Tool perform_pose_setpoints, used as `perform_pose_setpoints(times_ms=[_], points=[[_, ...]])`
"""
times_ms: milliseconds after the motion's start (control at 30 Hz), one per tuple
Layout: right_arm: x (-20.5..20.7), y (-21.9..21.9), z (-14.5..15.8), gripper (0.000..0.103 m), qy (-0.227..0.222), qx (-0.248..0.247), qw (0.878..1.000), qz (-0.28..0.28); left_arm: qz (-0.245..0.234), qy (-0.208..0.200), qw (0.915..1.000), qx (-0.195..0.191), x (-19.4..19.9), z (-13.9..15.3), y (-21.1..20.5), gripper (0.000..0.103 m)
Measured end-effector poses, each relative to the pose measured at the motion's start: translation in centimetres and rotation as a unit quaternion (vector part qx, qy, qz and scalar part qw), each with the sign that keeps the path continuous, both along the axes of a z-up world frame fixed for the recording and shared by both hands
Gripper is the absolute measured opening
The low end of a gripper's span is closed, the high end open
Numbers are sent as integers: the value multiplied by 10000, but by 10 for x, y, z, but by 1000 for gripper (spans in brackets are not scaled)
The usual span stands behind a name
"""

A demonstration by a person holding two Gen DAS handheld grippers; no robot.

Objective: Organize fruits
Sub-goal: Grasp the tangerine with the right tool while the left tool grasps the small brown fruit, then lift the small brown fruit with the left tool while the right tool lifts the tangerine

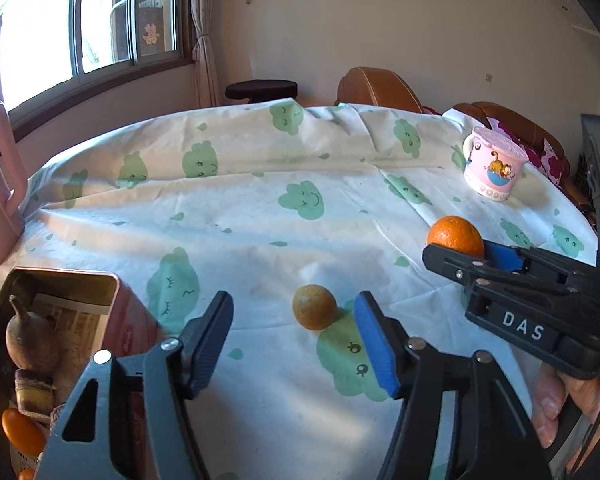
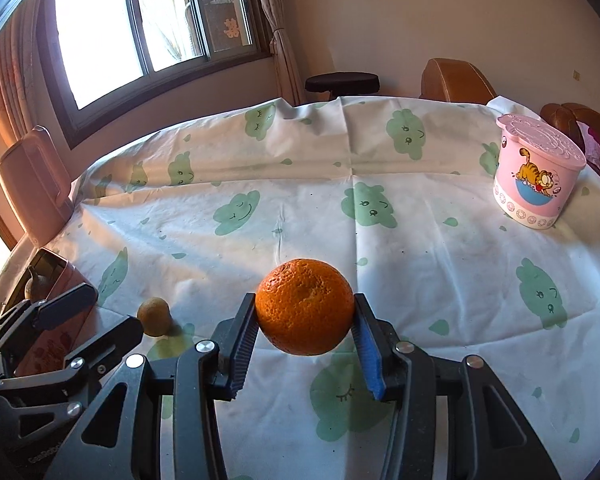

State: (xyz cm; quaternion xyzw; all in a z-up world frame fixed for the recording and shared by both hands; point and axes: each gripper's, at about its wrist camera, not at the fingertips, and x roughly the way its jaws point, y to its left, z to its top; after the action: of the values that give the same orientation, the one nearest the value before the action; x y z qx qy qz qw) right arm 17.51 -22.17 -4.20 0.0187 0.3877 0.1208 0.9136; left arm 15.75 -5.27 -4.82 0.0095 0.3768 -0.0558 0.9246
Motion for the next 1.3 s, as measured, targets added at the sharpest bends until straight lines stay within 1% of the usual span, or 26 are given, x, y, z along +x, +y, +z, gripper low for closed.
perform_pose_setpoints(times_ms=[33,100,133,167,233,267,300,333,467,633,800,1033,1300], points=[[-1,0,1,48,-23,2,10000,-3,-20,56,10000,22,4,-1,-2,57],[-2,0,2,48,-68,1,10000,-6,-69,181,9998,25,9,-5,-5,56],[-2,0,2,48,-83,-5,10000,-8,-91,241,9997,35,11,-7,-6,52],[-2,0,2,48,-93,-11,10000,-2,-124,286,9995,62,13,-9,-8,50],[-2,2,2,48,-93,-58,9999,19,-195,404,9989,112,17,-12,-12,49],[-1,3,2,48,-91,-87,9999,35,-223,472,9986,99,18,-14,-12,46],[-2,4,2,48,-94,-102,9999,52,-241,530,9983,61,20,-15,-12,34],[-2,4,2,48,-98,-101,9999,66,-243,562,9981,4,20,-16,-10,29],[-2,3,3,48,-114,-50,9999,100,-217,501,9984,-141,18,-14,-5,29],[-9,5,7,48,-321,-87,9993,163,-197,268,9994,-85,12,-7,-6,29],[-13,7,11,48,-467,-130,9987,177,-164,65,9998,-113,7,-2,-4,29],[-18,7,15,48,-626,-93,9977,236,-102,-97,9998,-152,3,2,-1,29],[-30,9,23,48,-981,-122,9946,302,0,-340,9993,-161,-4,8,3,29]])
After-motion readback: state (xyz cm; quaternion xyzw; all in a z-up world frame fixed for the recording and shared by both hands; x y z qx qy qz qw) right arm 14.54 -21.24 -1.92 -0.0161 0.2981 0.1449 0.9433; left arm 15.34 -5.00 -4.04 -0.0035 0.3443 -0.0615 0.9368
